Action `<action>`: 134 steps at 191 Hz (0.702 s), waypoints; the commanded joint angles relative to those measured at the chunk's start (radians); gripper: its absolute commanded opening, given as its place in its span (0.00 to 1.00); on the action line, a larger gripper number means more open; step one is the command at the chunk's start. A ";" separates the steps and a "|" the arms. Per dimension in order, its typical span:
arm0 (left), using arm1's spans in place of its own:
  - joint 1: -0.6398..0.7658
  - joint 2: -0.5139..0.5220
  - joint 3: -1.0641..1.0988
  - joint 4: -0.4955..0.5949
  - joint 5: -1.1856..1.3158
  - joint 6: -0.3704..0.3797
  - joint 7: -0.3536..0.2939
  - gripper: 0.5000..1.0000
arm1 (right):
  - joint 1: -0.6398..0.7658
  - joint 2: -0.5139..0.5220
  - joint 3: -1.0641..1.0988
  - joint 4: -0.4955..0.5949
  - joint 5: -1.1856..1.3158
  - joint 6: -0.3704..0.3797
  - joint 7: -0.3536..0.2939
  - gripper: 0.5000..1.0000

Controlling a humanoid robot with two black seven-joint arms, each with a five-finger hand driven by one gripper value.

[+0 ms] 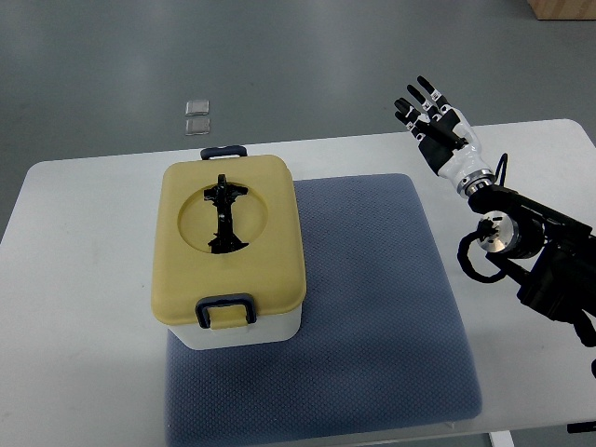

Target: Open white storage box with right hand

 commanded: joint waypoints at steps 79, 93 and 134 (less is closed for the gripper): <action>-0.008 0.000 -0.003 0.013 -0.003 0.006 0.003 1.00 | 0.002 -0.003 0.000 -0.002 0.000 0.000 0.000 0.86; -0.009 0.000 -0.003 0.013 -0.003 0.008 0.003 1.00 | 0.002 -0.003 0.002 -0.004 0.000 0.000 0.000 0.86; -0.008 0.000 -0.002 0.003 -0.002 0.008 0.003 1.00 | 0.005 -0.003 0.000 -0.011 0.000 0.000 0.000 0.86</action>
